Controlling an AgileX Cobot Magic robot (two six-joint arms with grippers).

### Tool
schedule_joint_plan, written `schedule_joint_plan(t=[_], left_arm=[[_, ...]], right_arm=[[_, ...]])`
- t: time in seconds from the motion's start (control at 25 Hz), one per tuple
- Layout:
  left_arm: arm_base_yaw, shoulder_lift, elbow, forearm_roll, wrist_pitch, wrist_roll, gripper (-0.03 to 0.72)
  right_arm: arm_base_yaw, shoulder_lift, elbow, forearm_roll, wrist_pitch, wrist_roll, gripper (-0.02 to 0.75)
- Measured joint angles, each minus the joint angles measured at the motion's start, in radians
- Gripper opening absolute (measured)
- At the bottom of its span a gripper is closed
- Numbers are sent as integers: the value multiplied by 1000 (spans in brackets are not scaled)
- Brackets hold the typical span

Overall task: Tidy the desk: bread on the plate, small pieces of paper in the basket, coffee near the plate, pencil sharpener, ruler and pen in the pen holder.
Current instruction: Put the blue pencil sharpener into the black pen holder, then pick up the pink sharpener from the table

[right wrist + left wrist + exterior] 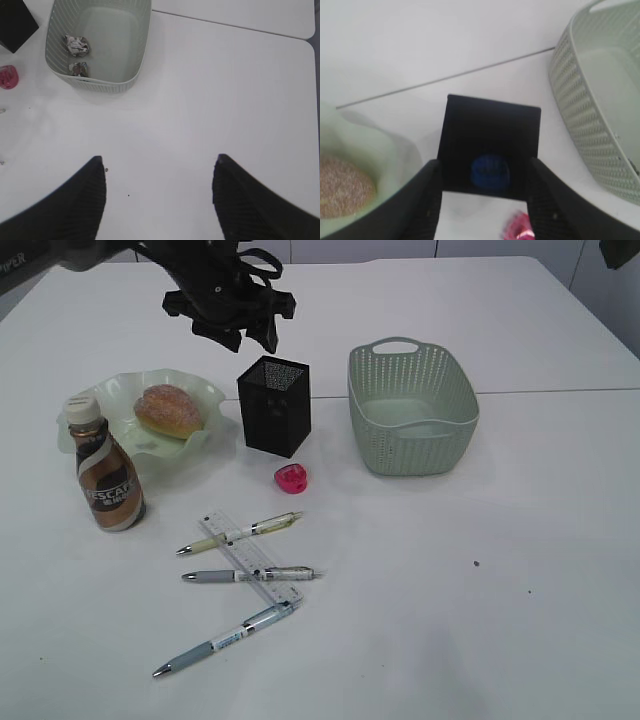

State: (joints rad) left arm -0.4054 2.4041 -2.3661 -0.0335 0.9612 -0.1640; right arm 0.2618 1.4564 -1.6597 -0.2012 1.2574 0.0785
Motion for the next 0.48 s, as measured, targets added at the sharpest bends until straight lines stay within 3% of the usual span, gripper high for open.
schedule_joint_plan(t=[0.28,0.48], left_arm=[[0,0,-44,-97,211,1,402],[-6,0,-44,-110,276,4,406]], right_arm=[[0,0,0,0,0,0,491],[0,0,0,-2,0,0,491]])
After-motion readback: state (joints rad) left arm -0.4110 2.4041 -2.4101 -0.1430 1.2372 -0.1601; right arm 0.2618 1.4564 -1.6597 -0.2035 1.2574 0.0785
